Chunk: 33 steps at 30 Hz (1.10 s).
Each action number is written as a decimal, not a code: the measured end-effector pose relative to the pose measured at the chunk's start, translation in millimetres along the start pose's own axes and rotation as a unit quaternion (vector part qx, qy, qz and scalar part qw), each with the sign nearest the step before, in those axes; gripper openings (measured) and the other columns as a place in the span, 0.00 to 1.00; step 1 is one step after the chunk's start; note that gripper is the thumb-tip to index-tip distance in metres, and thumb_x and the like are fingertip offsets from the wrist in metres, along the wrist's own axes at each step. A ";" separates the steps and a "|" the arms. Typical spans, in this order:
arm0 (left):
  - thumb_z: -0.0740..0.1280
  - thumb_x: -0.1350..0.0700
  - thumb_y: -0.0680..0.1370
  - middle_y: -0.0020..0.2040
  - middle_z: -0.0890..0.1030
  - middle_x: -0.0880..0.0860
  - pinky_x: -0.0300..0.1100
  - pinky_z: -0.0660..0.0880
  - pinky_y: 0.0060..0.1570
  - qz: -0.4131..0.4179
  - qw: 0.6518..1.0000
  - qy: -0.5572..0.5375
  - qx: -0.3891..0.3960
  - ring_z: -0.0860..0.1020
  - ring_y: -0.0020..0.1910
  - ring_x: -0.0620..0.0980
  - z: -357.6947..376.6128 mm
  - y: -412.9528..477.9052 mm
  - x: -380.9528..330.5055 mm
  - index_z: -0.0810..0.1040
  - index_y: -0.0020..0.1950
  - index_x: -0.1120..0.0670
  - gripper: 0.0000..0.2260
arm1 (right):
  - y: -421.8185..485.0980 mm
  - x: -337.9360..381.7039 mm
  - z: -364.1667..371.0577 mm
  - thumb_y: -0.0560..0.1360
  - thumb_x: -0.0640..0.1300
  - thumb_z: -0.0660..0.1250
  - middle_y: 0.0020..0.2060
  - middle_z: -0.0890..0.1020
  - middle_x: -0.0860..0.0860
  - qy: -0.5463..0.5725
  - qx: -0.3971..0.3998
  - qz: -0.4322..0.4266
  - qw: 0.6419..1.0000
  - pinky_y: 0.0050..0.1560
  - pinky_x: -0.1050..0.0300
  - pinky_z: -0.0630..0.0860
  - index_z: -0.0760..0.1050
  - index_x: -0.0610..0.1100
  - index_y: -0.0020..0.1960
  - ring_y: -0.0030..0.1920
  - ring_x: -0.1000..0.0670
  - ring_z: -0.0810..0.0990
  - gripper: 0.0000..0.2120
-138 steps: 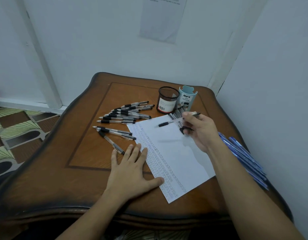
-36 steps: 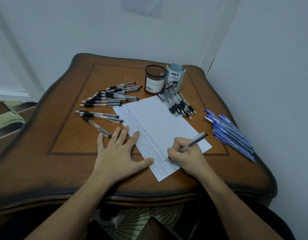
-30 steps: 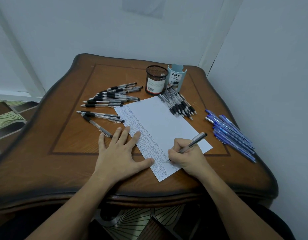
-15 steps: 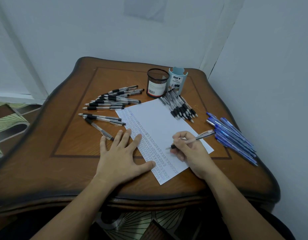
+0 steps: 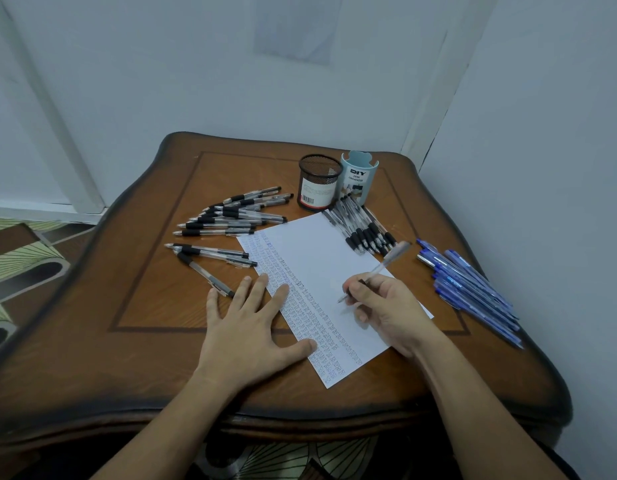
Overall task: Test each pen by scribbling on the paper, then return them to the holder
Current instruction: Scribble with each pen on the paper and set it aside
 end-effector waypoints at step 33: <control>0.42 0.18 0.66 0.80 0.39 0.45 0.64 0.32 0.71 0.004 1.000 0.005 0.012 0.37 0.78 0.48 0.9 0.6 0.5 0.41 0.78 0.37 0.45 | -0.4 17.3 1.8 0.83 0.52 0.54 0.42 0.81 0.40 0.004 -0.081 0.017 0.997 0.21 0.63 0.70 0.73 0.51 0.60 0.27 0.49 0.76 0.12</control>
Point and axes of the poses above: each hand's wrist, its own y-axis towards the middle knuckle, its own z-axis out of the palm, x = y × z, the point moved 9 cm from there along y, towards the middle knuckle
